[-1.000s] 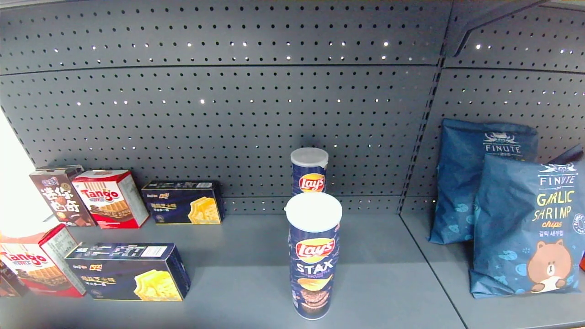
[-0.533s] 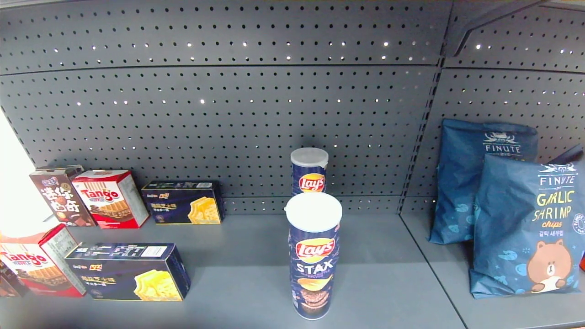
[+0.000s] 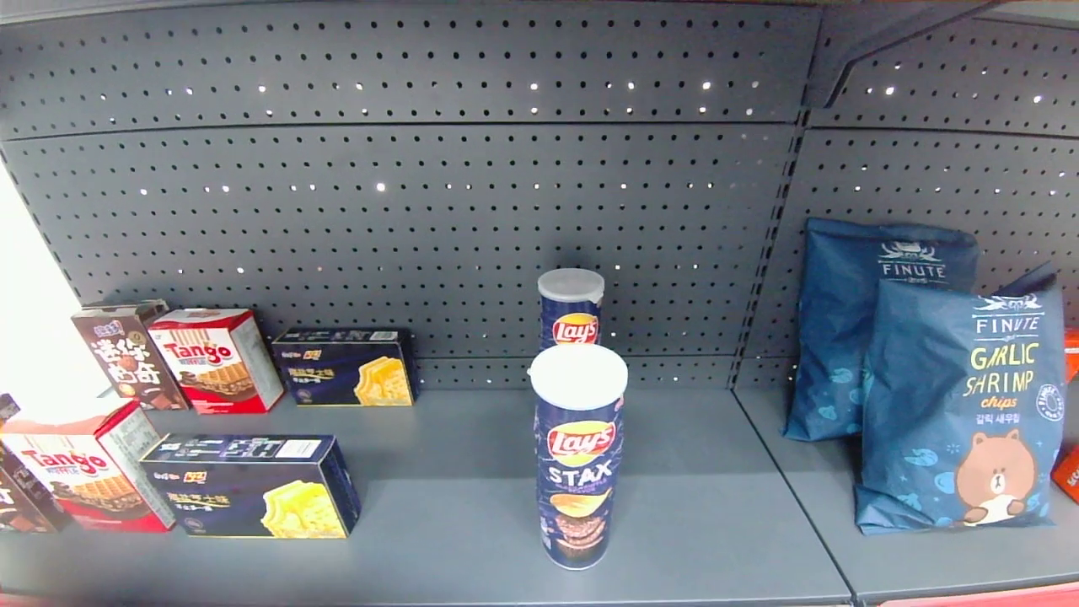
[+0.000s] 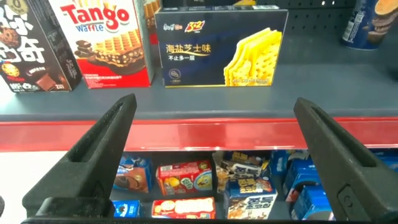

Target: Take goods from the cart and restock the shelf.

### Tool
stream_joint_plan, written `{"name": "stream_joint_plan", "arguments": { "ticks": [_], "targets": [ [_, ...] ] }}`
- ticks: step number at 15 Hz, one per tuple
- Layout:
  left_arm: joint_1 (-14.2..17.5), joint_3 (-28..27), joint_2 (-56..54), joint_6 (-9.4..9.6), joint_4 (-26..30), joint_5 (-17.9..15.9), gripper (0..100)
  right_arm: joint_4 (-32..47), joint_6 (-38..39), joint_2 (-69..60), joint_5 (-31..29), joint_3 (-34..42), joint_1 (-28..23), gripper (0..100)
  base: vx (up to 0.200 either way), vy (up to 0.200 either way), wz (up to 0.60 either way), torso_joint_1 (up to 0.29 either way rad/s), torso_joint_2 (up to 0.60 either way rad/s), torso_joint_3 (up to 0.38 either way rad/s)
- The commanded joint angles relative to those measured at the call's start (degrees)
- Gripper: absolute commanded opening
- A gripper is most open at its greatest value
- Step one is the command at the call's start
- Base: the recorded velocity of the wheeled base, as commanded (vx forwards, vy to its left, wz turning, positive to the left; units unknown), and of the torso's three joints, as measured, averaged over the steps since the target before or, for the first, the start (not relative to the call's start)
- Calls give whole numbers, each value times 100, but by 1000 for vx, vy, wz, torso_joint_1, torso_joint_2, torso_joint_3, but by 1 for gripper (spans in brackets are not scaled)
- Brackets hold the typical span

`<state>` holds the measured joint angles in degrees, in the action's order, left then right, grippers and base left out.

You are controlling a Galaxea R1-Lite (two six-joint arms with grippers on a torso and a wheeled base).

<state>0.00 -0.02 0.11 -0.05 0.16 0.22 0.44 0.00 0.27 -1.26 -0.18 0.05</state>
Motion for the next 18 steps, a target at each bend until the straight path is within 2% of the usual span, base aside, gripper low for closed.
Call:
{"name": "stream_joint_plan", "arguments": {
  "ticks": [1,5,7,18],
  "targets": [
    [0,2,-2,-4,2,4,100,0,0,8,-6,1,4,100,0,0,0,0,0,0],
    [0,2,-2,-4,2,4,100,0,0,8,3,1,4,100,0,0,0,0,0,0],
    [0,2,-2,-4,2,-4,100,0,9,8,-6,1,4,100,0,0,600,10,-2,5],
    [0,2,-2,5,2,-4,100,0,0,8,-6,1,4,100,0,0,0,0,0,0]
  ]
}}
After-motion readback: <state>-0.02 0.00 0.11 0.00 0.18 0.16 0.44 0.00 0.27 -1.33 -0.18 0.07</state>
